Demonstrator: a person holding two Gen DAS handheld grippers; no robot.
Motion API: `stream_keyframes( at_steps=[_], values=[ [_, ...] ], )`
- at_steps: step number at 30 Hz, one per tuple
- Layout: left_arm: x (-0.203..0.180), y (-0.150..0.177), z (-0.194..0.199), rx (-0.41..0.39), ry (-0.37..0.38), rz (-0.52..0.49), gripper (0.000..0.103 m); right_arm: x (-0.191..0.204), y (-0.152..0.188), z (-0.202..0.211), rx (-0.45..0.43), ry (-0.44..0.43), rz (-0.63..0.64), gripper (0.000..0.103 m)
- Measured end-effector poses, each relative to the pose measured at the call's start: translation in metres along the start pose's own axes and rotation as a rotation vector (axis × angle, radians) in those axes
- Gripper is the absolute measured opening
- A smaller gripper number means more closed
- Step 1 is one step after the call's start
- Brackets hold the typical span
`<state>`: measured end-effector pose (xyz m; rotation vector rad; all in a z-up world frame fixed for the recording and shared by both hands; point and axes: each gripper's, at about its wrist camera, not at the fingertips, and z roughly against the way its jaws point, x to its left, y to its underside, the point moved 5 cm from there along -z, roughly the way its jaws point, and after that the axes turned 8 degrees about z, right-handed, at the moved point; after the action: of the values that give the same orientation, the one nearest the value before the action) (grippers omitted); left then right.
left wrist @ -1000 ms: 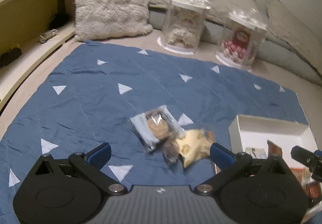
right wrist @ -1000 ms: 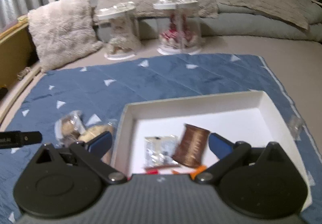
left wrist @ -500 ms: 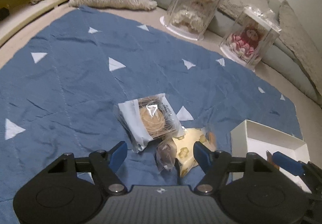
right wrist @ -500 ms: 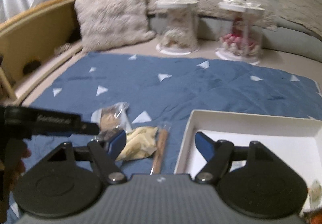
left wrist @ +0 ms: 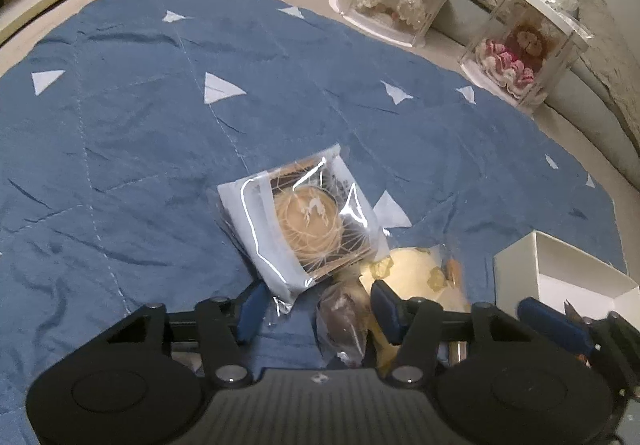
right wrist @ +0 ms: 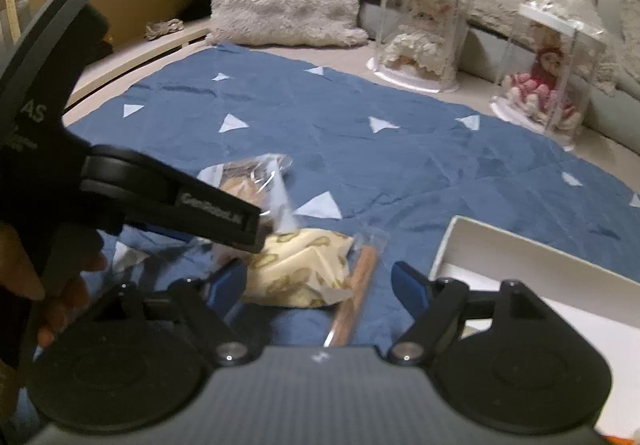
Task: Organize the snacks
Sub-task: 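Grasp the small clear candy packet with the left tool while the right grasps the yellow pastry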
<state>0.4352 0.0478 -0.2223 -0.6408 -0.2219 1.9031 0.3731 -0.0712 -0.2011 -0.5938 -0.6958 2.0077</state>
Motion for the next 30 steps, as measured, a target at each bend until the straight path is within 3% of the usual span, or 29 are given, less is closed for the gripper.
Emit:
stream_keyframes(
  at_steps=[5,13,22,27,30],
  values=[
    [-0.002,-0.001,-0.004,0.011,0.018,-0.017,0.046,0.012,0.000,-0.012,0.018,-0.025,0.044,0.085],
    [0.002,-0.003,-0.002,0.014,0.031,-0.024,0.042,0.013,0.005,-0.023,0.040,-0.002,0.093,0.084],
    [0.020,-0.011,0.009,-0.012,0.012,0.017,0.035,0.016,0.007,-0.032,0.067,-0.010,0.108,0.075],
    [0.019,-0.010,0.008,-0.009,0.009,0.026,0.035,0.021,0.004,-0.027,0.076,-0.025,0.130,0.044],
    [0.016,-0.009,0.008,-0.007,0.006,0.025,0.037,0.025,0.004,-0.021,0.098,-0.028,0.150,0.032]
  ],
)
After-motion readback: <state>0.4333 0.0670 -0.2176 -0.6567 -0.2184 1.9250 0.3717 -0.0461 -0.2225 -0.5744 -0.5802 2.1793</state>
